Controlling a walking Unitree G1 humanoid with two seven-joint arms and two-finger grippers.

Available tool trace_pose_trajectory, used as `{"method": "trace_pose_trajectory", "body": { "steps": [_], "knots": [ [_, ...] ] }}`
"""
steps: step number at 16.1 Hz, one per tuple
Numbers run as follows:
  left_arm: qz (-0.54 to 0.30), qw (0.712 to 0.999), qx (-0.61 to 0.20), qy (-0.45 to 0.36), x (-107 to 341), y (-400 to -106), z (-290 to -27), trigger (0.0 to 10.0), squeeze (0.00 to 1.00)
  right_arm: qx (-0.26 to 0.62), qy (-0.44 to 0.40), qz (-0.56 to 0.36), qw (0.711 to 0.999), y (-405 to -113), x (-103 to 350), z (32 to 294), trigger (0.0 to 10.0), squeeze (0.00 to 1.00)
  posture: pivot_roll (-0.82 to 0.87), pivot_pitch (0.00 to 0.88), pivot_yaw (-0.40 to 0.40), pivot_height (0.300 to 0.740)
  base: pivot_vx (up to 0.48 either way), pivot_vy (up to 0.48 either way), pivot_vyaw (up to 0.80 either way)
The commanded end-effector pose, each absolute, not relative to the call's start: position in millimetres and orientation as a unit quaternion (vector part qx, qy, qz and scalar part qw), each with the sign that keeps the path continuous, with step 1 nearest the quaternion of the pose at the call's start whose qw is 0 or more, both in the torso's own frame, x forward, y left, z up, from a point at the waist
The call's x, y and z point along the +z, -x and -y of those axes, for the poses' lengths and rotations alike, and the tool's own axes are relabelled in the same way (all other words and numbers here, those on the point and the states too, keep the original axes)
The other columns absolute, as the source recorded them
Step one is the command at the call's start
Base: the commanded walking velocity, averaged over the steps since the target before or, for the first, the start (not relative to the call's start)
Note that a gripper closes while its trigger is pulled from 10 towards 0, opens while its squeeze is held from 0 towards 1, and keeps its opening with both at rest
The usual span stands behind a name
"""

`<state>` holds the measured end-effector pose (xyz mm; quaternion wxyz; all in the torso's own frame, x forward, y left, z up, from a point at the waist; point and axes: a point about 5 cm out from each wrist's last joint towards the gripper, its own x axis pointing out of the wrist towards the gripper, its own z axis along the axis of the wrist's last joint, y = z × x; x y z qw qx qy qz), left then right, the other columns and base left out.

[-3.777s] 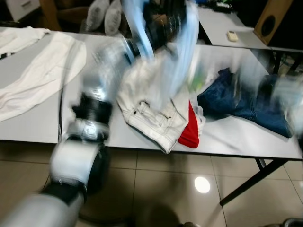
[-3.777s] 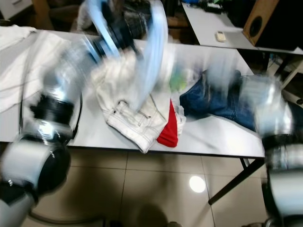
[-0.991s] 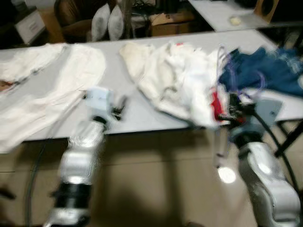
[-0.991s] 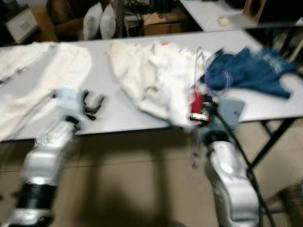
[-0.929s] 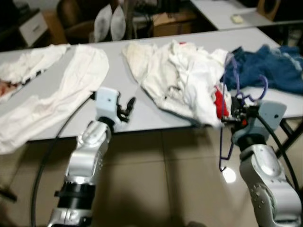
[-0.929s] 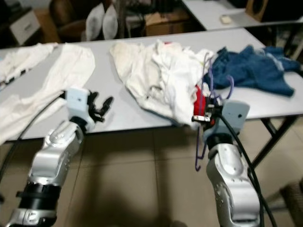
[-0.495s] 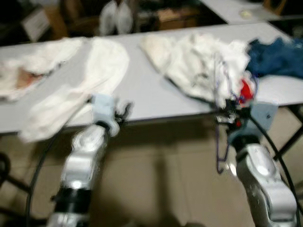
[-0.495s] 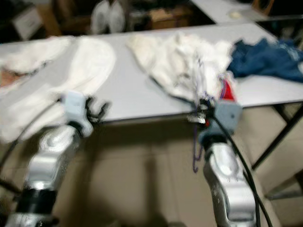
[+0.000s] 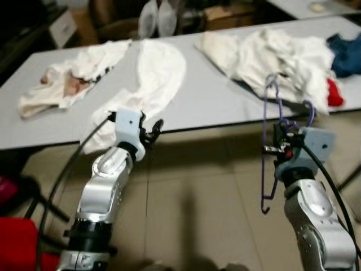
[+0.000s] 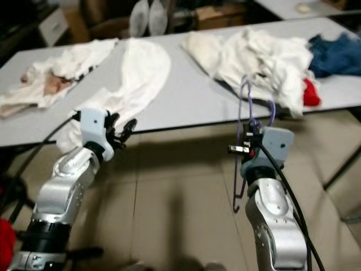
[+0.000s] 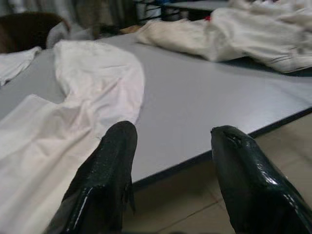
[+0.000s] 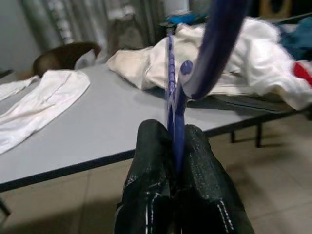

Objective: Hang hanger

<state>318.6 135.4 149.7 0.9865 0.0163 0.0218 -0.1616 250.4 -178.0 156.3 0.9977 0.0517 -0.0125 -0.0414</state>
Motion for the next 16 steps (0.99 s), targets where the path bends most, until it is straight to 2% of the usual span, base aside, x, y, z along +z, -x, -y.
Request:
{"method": "trace_pose_trajectory", "body": {
  "steps": [1,4,8,12,13,14,15,16],
  "knots": [
    [-0.024,0.988,-0.15,-0.024,151,-320,-145,10.0,0.0,-0.029,-0.055,0.022,0.998,-251,161,170,10.0,0.0,-0.24,0.035,0.095,0.74,0.0,0.382,0.0],
    [-0.022,0.988,-0.148,-0.026,150,-321,-146,10.0,0.0,-0.032,-0.055,0.019,0.998,-253,159,172,10.0,0.0,-0.24,0.016,0.083,0.74,0.0,0.294,0.0],
    [-0.022,0.988,-0.153,-0.011,145,-320,-141,10.0,0.0,-0.032,-0.042,0.026,0.998,-255,162,175,10.0,0.0,-0.25,0.0,0.084,0.74,0.0,-0.48,0.0],
    [-0.037,0.991,-0.131,0.009,136,-316,-149,10.0,0.0,-0.002,-0.038,0.02,0.999,-256,161,169,10.0,0.0,-0.25,0.0,0.077,0.74,0.0,0.0,0.0],
    [-0.034,0.991,-0.128,0.019,137,-317,-151,10.0,0.2,-0.001,-0.035,0.013,0.999,-256,159,168,10.0,0.0,-0.25,0.0,0.079,0.74,0.0,0.0,0.0],
    [-0.034,0.991,-0.124,0.027,137,-317,-151,10.0,0.34,0.003,-0.024,0.012,1.0,-256,158,168,10.0,0.0,-0.25,0.0,0.08,0.74,0.0,0.0,0.0],
    [-0.034,0.993,-0.114,0.028,138,-318,-153,10.0,0.55,0.01,-0.012,0.011,1.0,-256,157,167,10.0,0.0,-0.25,0.0,0.08,0.74,0.0,0.0,0.0],
    [-0.023,0.993,-0.113,0.026,140,-318,-156,10.0,0.67,0.016,-0.014,0.011,1.0,-255,156,165,10.0,0.0,-0.25,0.0,0.079,0.74,0.0,0.0,0.0]
  ]
}}
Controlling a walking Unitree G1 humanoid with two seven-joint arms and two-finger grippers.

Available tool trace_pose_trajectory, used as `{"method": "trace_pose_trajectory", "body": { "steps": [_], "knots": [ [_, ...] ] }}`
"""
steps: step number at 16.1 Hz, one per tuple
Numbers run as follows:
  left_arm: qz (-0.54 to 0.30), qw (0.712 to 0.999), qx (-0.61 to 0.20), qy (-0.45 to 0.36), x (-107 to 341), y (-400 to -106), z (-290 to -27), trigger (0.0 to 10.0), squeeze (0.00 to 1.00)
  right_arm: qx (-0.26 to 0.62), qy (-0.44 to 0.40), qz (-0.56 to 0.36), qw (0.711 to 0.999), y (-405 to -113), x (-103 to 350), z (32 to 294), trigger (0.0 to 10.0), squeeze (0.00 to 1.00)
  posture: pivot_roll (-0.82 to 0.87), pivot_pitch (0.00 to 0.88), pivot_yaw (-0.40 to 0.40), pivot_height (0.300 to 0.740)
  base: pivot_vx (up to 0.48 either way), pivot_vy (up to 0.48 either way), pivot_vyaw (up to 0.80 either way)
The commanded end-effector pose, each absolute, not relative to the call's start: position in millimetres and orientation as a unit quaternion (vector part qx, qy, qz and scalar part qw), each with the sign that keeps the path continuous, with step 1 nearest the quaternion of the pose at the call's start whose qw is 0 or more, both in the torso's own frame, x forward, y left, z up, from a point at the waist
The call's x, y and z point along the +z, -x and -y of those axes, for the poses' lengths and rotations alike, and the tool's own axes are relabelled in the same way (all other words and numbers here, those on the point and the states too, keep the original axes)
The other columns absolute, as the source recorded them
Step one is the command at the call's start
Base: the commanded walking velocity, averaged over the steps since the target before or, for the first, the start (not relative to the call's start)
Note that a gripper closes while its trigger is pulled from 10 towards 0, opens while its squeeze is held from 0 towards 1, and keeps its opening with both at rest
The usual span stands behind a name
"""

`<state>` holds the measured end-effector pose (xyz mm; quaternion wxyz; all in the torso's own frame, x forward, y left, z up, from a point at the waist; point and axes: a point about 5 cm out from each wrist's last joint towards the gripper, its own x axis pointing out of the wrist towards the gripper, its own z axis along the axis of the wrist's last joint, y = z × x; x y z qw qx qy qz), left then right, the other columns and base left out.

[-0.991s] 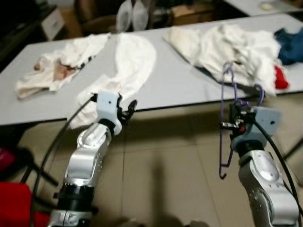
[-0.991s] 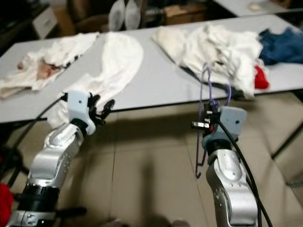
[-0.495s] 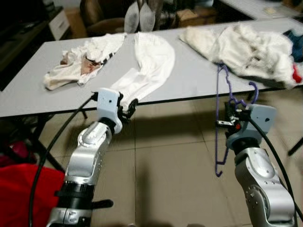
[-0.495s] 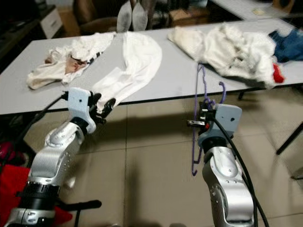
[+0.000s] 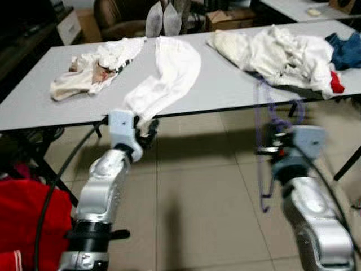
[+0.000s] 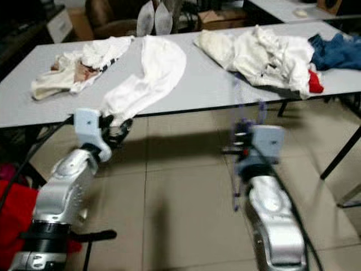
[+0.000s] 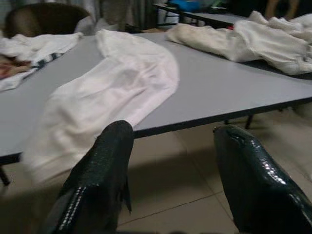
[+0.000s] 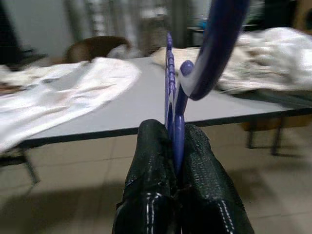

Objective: Hang hanger

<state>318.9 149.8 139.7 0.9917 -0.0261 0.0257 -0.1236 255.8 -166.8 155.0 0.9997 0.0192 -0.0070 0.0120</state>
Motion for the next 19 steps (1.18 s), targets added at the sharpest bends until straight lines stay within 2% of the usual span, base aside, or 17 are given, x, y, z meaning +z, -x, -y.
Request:
{"method": "trace_pose_trajectory", "body": {
  "steps": [1,3,9,19],
  "knots": [
    [-0.012,0.993,-0.116,0.026,140.8,-318.1,-157.0,10.0,0.67,0.018,-0.015,0.012,1.0,-255.2,155.7,165.0,10.0,0.0,-0.25,0.0,0.079,0.74,0.0,0.0,0.0],
    [-0.008,0.995,-0.098,0.032,140.6,-318.2,-162.9,10.0,0.6,0.025,-0.009,0.018,0.999,-254.9,156.1,164.3,10.0,0.0,-0.25,0.0,0.071,0.74,0.319,0.0,0.0],
    [0.006,0.994,-0.097,0.041,140.2,-314.2,-159.7,10.0,0.58,0.069,0.009,0.014,0.997,-253.9,154.6,159.8,10.0,0.0,-0.24,0.0,0.03,0.74,0.361,0.0,0.0],
    [0.005,0.997,-0.077,0.026,140.1,-315.9,-166.8,10.0,0.59,0.075,0.022,0.01,0.997,-252.0,151.4,160.1,10.0,0.0,-0.24,0.0,0.041,0.74,0.363,0.0,0.0]
  ]
}}
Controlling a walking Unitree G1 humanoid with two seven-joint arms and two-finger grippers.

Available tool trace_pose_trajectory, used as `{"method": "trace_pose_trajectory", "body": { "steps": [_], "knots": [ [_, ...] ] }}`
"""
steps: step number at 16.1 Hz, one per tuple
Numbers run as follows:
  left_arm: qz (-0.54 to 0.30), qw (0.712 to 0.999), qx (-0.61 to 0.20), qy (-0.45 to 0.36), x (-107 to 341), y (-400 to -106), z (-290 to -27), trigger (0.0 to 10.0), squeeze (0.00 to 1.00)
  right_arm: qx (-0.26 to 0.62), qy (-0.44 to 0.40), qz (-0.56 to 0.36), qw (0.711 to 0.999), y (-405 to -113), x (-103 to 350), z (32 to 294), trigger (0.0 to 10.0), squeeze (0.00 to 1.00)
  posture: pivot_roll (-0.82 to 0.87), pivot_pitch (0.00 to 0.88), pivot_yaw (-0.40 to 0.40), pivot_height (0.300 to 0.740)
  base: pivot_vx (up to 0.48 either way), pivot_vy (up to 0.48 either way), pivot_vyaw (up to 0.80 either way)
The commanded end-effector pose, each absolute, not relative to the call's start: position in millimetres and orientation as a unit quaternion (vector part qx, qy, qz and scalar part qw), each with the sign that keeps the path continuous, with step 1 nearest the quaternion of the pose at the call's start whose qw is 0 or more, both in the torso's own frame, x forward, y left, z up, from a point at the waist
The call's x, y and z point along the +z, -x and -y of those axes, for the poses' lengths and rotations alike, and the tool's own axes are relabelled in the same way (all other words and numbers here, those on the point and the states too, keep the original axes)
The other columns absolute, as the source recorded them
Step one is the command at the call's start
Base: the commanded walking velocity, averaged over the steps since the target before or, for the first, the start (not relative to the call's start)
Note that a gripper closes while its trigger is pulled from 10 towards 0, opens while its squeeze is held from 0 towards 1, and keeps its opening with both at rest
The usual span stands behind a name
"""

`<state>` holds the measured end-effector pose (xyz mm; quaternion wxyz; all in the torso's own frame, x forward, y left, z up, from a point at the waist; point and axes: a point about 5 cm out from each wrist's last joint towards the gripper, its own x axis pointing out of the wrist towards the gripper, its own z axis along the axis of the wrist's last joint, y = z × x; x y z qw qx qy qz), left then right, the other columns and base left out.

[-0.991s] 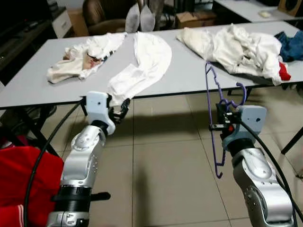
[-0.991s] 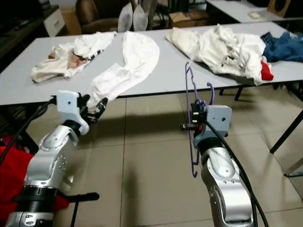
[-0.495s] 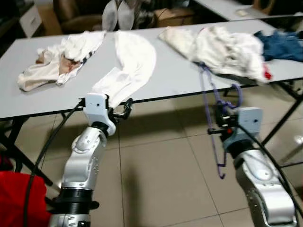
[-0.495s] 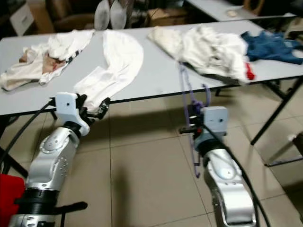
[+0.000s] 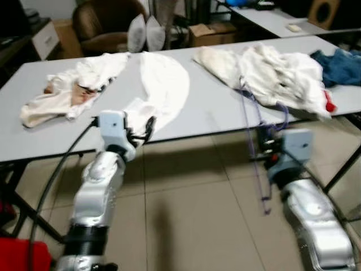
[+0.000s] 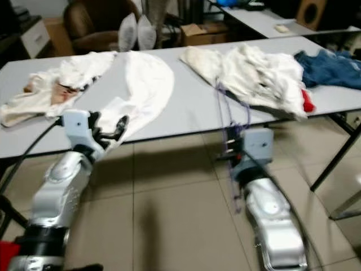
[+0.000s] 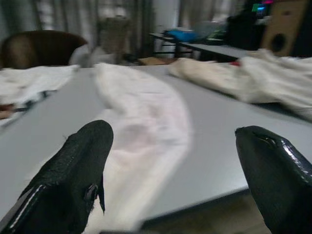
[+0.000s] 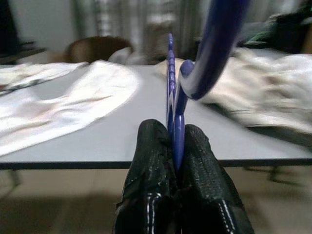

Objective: Hang hanger

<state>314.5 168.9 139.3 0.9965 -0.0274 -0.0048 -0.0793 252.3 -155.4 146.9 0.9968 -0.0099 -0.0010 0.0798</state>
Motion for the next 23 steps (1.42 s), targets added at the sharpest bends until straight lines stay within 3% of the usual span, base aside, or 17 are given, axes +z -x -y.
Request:
{"method": "trace_pose_trajectory", "body": {
  "steps": [1,9,10,11,12,13,15,17,18,19,20,21,22,23],
  "knots": [
    [0.005,0.997,-0.076,0.026,140,-316,-167,10.0,0.59,0.075,0.022,0.01,0.997,-252,151,160,10.0,0.0,-0.24,0.0,0.04,0.74,0.352,0.0,0.0],
    [-0.007,0.998,-0.066,0.013,136,-316,-172,10.0,0.57,0.08,0.029,0.003,0.996,-252,148,159,10.0,0.0,-0.24,0.0,0.041,0.74,0.341,0.0,0.0],
    [-0.025,0.998,-0.065,0.006,131,-316,-173,10.0,0.47,0.08,0.03,0.001,0.996,-251,147,159,10.0,0.0,-0.24,0.0,0.042,0.74,0.0,0.0,0.0],
    [-0.038,0.997,-0.063,-0.003,127,-316,-175,10.0,0.43,0.08,0.03,0.0,0.996,-251,147,160,10.0,0.0,-0.24,0.0,0.042,0.74,0.0,0.0,0.0],
    [-0.057,0.997,-0.047,-0.011,122,-315,-181,10.0,0.29,0.081,0.032,-0.003,0.996,-251,146,160,10.0,0.0,-0.24,0.0,0.042,0.74,0.0,0.0,0.0],
    [-0.073,0.997,-0.027,-0.021,118,-316,-189,10.0,0.22,0.081,0.033,-0.004,0.996,-251,146,160,10.0,0.0,-0.24,0.0,0.042,0.74,0.0,0.0,0.0],
    [-0.098,0.995,0.0,-0.029,112,-315,-200,10.0,0.0,0.081,0.035,-0.007,0.996,-251,145,160,10.0,0.0,-0.24,0.0,0.042,0.74,0.0,0.0,0.0],
    [-0.117,0.992,0.01,-0.044,107,-314,-207,10.0,0.0,0.085,0.039,-0.01,0.996,-252,144,160,10.0,0.0,-0.24,0.0,0.04,0.74,0.0,0.0,0.0],
    [-0.123,0.991,0.01,-0.048,104,-315,-209,4.7,0.0,0.085,0.04,-0.01,0.996,-252,144,161,10.0,0.0,-0.23,0.0,0.039,0.74,0.0,0.0,0.0],
    [-0.126,0.991,0.01,-0.05,103,-315,-210,4.7,0.0,0.085,0.04,-0.01,0.996,-253,144,161,10.0,0.0,-0.23,0.0,0.039,0.74,0.0,0.0,0.0],
    [-0.136,0.99,0.003,-0.045,96,-318,-211,2.0,0.0,0.085,0.041,-0.012,0.995,-253,144,161,10.0,0.0,-0.23,0.0,0.04,0.74,0.0,0.0,0.0],
    [-0.138,0.99,-0.004,-0.041,94,-319,-211,1.8,0.0,0.086,0.042,-0.012,0.995,-253,144,161,10.0,0.0,-0.24,0.0,0.042,0.74,0.0,0.0,0.0],
    [-0.142,0.989,-0.009,-0.029,91,-320,-211,0.0,0.0,0.086,0.042,-0.012,0.995,-254,144,160,10.0,0.0,-0.24,0.0,0.044,0.74,0.0,0.0,0.0],
    [-0.142,0.989,-0.014,-0.024,91,-321,-210,0.0,0.0,0.086,0.043,-0.012,0.995,-254,144,160,10.0,0.0,-0.24,0.0,0.044,0.74,0.0,0.0,0.0]
  ]
}}
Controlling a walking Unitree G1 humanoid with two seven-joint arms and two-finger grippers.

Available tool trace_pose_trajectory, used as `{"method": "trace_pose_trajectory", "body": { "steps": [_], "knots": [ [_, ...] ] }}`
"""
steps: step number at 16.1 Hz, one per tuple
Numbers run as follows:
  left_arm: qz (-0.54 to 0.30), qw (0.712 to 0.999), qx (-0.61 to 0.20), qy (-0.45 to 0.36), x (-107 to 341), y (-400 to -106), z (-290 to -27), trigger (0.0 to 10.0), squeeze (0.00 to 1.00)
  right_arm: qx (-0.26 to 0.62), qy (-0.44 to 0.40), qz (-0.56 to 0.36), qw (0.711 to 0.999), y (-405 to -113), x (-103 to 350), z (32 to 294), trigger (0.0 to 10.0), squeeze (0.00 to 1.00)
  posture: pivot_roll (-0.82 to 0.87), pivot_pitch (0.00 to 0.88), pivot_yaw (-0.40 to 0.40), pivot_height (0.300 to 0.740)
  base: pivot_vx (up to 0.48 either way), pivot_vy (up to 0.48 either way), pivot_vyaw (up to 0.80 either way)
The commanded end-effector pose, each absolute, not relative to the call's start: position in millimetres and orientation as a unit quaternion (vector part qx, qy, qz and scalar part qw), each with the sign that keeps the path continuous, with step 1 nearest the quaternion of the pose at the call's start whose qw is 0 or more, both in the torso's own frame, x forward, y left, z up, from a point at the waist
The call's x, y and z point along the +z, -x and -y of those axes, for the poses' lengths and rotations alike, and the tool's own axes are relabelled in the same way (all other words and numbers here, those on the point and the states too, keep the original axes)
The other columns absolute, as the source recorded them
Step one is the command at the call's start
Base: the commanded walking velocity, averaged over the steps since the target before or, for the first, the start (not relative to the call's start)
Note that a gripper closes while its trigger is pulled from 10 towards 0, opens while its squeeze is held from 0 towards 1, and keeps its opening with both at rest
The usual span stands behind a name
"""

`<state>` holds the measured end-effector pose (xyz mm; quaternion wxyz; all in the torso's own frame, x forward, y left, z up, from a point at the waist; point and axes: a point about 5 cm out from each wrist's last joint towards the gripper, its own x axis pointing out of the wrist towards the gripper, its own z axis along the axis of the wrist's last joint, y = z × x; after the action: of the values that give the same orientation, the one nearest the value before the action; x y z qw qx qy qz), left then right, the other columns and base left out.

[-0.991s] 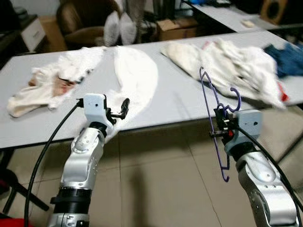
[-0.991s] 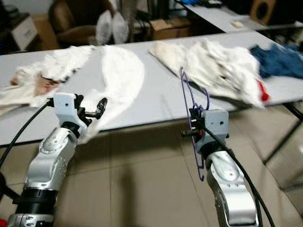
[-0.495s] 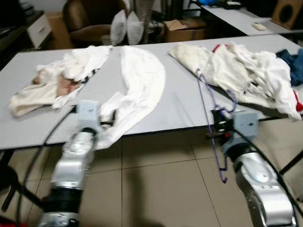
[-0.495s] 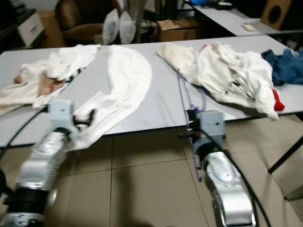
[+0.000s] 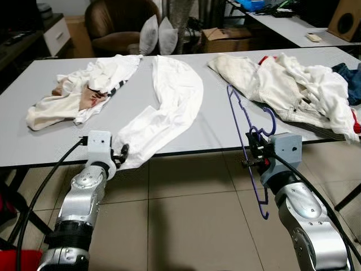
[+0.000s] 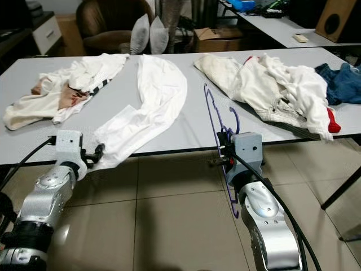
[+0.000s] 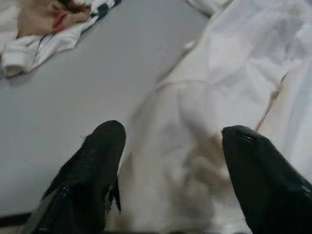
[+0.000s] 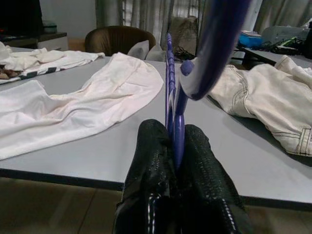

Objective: Hang hanger

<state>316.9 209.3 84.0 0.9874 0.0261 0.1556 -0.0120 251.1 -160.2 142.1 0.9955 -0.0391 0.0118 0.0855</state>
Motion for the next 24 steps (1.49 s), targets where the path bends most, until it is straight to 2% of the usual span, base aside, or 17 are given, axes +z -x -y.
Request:
{"method": "trace_pose_trajectory", "body": {
  "steps": [1,24],
  "knots": [
    [-0.141,0.99,-0.019,-0.023,91.6,-321.7,-209.5,0.0,0.0,0.086,0.044,-0.012,0.995,-253.5,143.9,160.3,10.0,0.0,-0.24,0.0,0.05,0.74,0.0,0.0,0.0],
    [-0.126,0.99,-0.055,-0.023,87.3,-325.5,-201.1,0.0,0.0,0.086,0.05,-0.013,0.995,-254.2,142.6,157.2,10.0,0.0,-0.24,0.0,0.052,0.74,0.0,0.0,0.0]
  ]
}}
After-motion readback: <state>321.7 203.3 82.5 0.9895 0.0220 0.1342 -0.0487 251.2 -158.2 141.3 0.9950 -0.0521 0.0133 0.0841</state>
